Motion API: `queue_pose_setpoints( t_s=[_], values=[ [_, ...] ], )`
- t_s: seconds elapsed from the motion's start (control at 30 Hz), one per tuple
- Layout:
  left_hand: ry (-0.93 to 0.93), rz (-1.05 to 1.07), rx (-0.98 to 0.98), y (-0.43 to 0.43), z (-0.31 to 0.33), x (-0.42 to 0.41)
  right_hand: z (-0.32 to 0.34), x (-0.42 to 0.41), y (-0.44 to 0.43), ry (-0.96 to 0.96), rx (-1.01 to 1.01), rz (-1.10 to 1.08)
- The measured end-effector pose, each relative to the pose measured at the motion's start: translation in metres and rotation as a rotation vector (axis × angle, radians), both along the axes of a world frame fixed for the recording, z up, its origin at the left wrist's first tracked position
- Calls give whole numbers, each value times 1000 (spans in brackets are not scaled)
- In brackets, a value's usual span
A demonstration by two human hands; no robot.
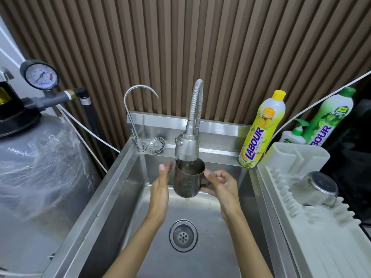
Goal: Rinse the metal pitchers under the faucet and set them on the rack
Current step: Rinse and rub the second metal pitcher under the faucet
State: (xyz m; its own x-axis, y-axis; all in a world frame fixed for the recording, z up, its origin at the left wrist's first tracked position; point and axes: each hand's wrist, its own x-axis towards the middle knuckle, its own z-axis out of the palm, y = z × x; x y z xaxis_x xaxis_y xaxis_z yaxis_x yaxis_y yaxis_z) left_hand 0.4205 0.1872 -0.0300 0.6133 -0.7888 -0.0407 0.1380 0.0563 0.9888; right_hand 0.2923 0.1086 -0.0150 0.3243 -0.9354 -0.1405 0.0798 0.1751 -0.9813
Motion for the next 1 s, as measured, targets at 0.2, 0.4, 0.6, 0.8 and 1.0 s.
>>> queue_pose_setpoints(
  t_s=[0.2, 0.4, 0.6, 0.8, 1.0],
  values=[
    [-19, 23, -2, -4, -3, 2, 0, 2, 1, -21, 25, 4],
    [0, 41, -32, -5, -5, 4, 2, 3, 1, -1, 19, -3],
    [-14, 52, -41, -4, -1, 8, 5, 2, -2, 1, 16, 12],
    [-21, 58, -14, -4, -2, 8, 4, 3, -1, 21, -13, 49],
    [-25, 29, -11, -6, -2, 5, 4, 5, -2, 10, -22, 23]
  ],
)
